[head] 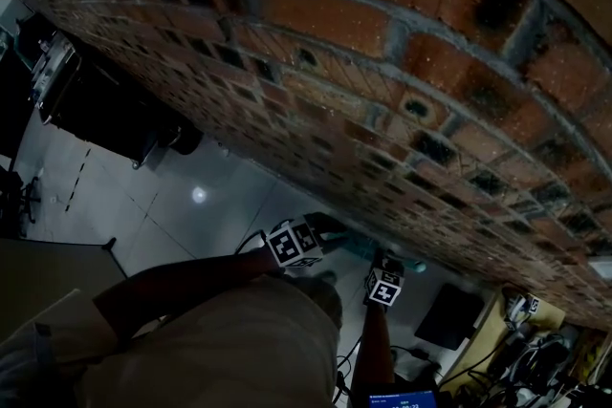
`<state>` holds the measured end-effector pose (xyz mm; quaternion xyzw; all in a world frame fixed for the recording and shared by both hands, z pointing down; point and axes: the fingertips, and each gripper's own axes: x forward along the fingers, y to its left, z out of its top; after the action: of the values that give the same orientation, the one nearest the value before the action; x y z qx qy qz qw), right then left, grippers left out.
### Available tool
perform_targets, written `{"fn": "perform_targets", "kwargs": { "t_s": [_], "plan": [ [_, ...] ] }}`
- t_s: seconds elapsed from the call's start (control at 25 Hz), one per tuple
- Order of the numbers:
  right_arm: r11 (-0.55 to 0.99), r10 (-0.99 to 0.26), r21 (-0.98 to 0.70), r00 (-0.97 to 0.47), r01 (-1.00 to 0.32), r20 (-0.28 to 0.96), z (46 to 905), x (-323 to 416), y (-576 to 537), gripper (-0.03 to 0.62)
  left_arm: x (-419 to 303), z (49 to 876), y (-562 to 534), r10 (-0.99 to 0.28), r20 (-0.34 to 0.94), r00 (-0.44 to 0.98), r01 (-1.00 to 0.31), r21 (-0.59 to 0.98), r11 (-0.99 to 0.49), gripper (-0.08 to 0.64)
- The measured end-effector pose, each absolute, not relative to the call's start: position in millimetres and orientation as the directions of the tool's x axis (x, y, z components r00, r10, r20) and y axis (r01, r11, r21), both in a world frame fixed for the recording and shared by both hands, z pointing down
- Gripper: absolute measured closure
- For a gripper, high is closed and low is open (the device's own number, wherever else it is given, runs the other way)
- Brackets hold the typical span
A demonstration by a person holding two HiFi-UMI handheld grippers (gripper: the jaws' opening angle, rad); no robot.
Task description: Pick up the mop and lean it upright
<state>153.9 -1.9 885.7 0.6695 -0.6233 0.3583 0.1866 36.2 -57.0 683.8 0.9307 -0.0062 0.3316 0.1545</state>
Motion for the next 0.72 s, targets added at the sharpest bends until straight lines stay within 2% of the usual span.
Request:
{"fn": "perform_targets", "kwargs": {
  "t_s": [0.72],
  "plan": [
    [-0.193,-0.640,-0.207,-0.037,-0.959,0.768,942.3,168.0,1.6,0.465,20.5,691.3,-70.1,0.041,0.660,0.750,-0.156,0.238,-0.959,0.465]
  ]
}}
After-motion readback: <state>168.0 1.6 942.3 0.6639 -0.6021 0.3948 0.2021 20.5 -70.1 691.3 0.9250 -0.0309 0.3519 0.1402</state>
